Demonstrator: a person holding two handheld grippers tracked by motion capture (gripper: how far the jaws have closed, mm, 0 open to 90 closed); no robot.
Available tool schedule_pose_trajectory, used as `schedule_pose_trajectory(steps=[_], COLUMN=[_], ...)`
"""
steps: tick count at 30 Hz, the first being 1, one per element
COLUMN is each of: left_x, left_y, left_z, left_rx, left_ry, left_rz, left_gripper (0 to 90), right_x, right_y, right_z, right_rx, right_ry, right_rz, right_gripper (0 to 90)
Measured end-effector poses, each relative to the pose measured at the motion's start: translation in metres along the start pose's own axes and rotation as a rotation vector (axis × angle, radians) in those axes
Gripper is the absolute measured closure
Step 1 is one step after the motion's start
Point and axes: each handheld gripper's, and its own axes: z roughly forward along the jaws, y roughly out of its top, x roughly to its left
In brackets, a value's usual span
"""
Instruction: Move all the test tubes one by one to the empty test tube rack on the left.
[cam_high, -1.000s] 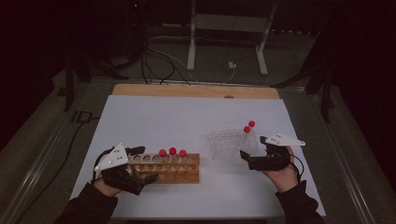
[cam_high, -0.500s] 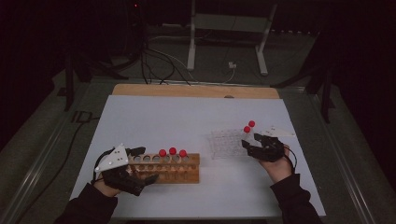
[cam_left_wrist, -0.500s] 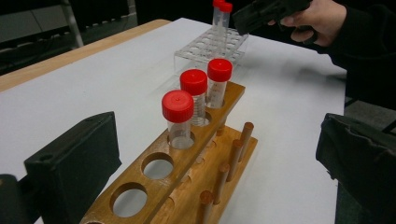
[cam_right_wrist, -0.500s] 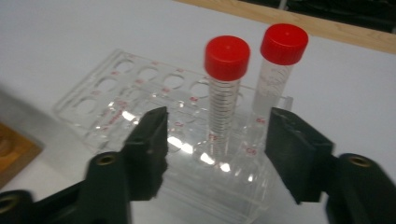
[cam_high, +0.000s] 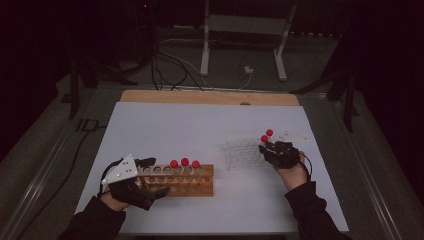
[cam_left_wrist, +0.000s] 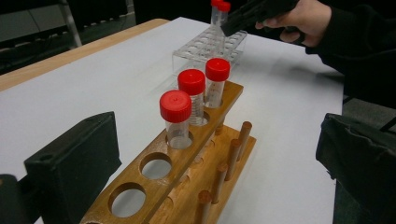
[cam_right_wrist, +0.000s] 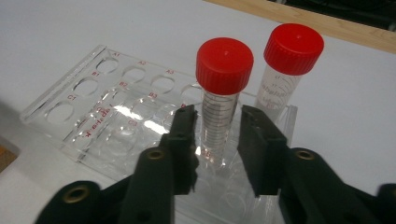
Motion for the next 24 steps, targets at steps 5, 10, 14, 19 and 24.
schedule_pose_trajectory(steps=[5,10,14,19,24], left_x=[0.000,0.000,-0.001,-0.001,-0.001], left_y=[0.000,0.001,0.001,0.002,0.003], left_z=[0.000,0.000,0.000,0.000,-0.001], left_rx=[0.000,0.003,0.003,0.002,-0.001], left_ry=[-0.003,-0.009,-0.006,-0.014,-0.016], left_rz=[-0.001,-0.001,-0.001,0.004,0.007], left_gripper=[0.4,0.4,0.4,0.4,0.4], right_x=[0.000,0.000,0.000,0.001,0.002], right_y=[0.000,0.001,0.002,0.004,0.009], right_z=[0.004,0.005,0.004,-0.002,-0.010], right_rx=[0.008,0.014,0.015,-0.008,-0.031], right_ry=[-0.003,0.001,0.004,-0.001,-0.011], right_rz=[-0.003,-0.006,-0.006,-0.005,-0.016], right_gripper=[72.9,74.2,74.5,74.5,74.6])
